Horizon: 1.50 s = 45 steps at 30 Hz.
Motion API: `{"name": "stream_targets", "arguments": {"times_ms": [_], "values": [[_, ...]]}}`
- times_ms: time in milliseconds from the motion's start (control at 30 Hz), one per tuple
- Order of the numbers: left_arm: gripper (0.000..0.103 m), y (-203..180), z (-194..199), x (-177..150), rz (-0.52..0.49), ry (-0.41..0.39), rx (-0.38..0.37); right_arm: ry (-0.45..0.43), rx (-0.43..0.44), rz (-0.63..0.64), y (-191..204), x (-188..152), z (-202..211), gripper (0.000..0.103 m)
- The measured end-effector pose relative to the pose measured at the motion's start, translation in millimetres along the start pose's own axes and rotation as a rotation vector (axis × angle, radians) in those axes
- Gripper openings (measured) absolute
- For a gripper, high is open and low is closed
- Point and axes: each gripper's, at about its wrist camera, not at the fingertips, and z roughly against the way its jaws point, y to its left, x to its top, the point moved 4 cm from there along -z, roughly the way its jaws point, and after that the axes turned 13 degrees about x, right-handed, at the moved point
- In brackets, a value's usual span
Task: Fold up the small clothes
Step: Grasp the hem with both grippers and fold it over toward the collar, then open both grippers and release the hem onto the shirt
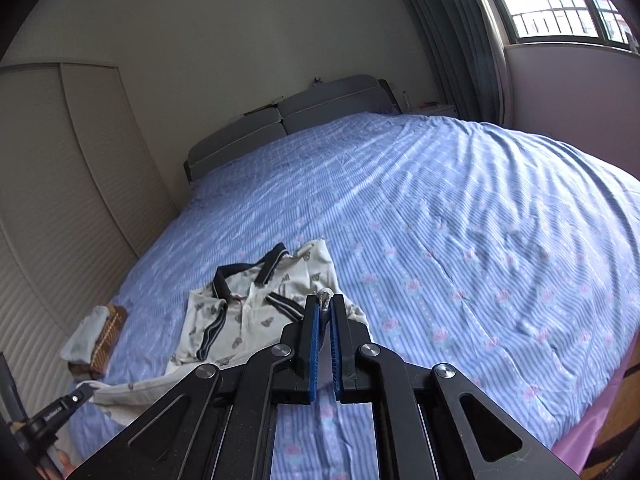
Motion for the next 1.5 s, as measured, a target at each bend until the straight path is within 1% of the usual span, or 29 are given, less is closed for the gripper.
{"name": "stream_targets", "arguments": {"times_ms": [133,267,467,633,833,1000,1100,1167,1200,1233,1267,1300,1333,1367,1433,1500], "values": [[0.006,-16,-45,38,0.026,-0.006,-0.009,-0.001,-0.005,0.001,-3,23,-49,0.006],[0.007,-35,-95,66,0.014,-0.002,-0.009,0.023,-0.024,-0.014,-17,42,-104,0.006],[0.007,-50,-177,86,0.016,0.048,0.004,0.088,-0.059,-0.057,-45,47,-188,0.006],[0.007,-58,-228,93,-0.006,0.073,0.024,0.122,-0.082,-0.069,-59,45,-237,0.006],[0.007,-59,-270,93,-0.003,0.113,0.042,0.147,-0.094,-0.047,-66,44,-277,0.006],[0.007,-63,-291,93,-0.013,0.134,0.053,0.179,-0.106,-0.072,-75,41,-303,0.006],[0.007,-65,-304,91,-0.021,0.173,0.058,0.222,-0.11,-0.091,-81,36,-316,0.006],[0.008,-65,-303,90,-0.022,0.172,0.054,0.256,-0.103,-0.094,-83,32,-321,0.007],[0.009,-66,-300,91,-0.029,0.171,0.044,0.258,-0.106,-0.09,-82,31,-321,0.008],[0.014,-66,-295,92,-0.035,0.164,0.03,0.258,-0.102,-0.083,-80,31,-318,0.011],[0.023,-67,-289,92,-0.04,0.152,0.019,0.251,-0.096,-0.073,-77,32,-313,0.022],[0.029,-68,-282,93,-0.049,0.141,0.011,0.238,-0.097,-0.059,-74,32,-308,0.039],[0.038,-69,-275,92,-0.059,0.132,0.006,0.22,-0.104,-0.042,-69,33,-301,0.047],[0.04,-69,-268,90,-0.069,0.123,0.006,0.2,-0.103,-0.026,-64,34,-294,0.054],[0.04,-68,-255,85,-0.086,0.116,0.001,0.182,-0.096,0.002,-54,34,-281,0.054],[0.04,-68,-244,79,-0.103,0.11,-0.004,0.184,-0.07,0.012,-44,31,-272,0.054]]}}
